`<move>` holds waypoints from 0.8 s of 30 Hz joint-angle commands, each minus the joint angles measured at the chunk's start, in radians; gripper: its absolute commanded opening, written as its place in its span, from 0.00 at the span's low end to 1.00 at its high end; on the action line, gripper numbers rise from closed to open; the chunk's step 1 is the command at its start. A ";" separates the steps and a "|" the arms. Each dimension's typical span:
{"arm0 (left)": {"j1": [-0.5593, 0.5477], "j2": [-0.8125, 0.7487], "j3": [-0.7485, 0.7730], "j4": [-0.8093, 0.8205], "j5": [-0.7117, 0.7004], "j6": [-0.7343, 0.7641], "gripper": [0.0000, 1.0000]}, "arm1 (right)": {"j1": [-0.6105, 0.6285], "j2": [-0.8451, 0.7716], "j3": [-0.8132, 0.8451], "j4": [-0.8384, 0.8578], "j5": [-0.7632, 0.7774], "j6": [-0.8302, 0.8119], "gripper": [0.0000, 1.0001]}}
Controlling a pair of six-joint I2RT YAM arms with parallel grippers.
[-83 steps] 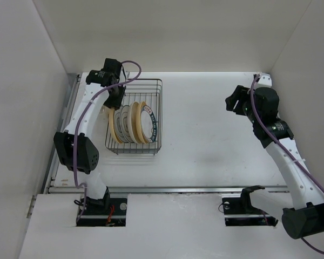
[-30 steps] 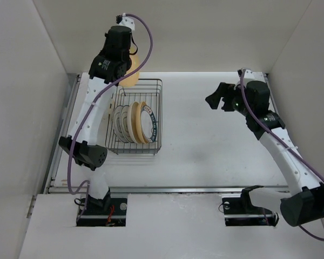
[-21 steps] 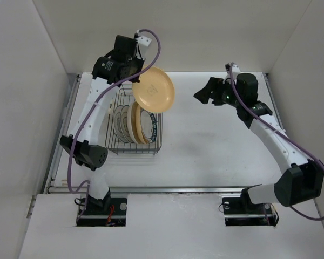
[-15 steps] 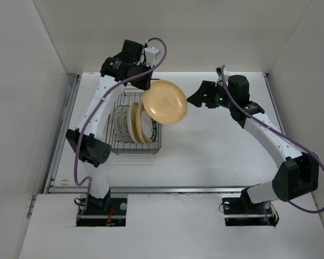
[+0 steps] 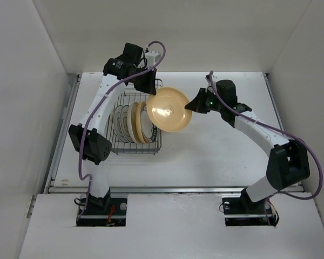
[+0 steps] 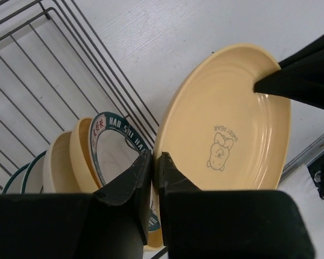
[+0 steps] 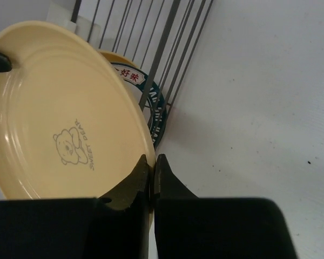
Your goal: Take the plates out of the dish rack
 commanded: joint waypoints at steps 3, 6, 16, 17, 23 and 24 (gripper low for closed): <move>0.018 -0.037 0.031 0.053 0.012 -0.028 0.00 | 0.010 -0.053 0.022 0.028 0.137 -0.005 0.00; 0.018 -0.046 0.022 0.062 -0.018 -0.028 0.37 | 0.010 -0.063 0.034 0.019 0.186 0.005 0.00; 0.018 -0.184 0.033 0.007 -0.500 0.061 1.00 | -0.105 -0.161 -0.009 -0.185 0.623 0.238 0.00; 0.029 -0.193 0.016 -0.019 -0.538 0.075 1.00 | -0.119 -0.194 -0.032 -0.185 0.634 0.264 0.00; 0.090 -0.273 -0.148 -0.086 -0.663 0.096 1.00 | -0.159 -0.155 -0.107 -0.242 0.729 0.314 0.00; 0.112 -0.285 -0.171 -0.086 -0.640 0.083 1.00 | -0.159 -0.129 -0.130 -0.231 0.720 0.314 0.00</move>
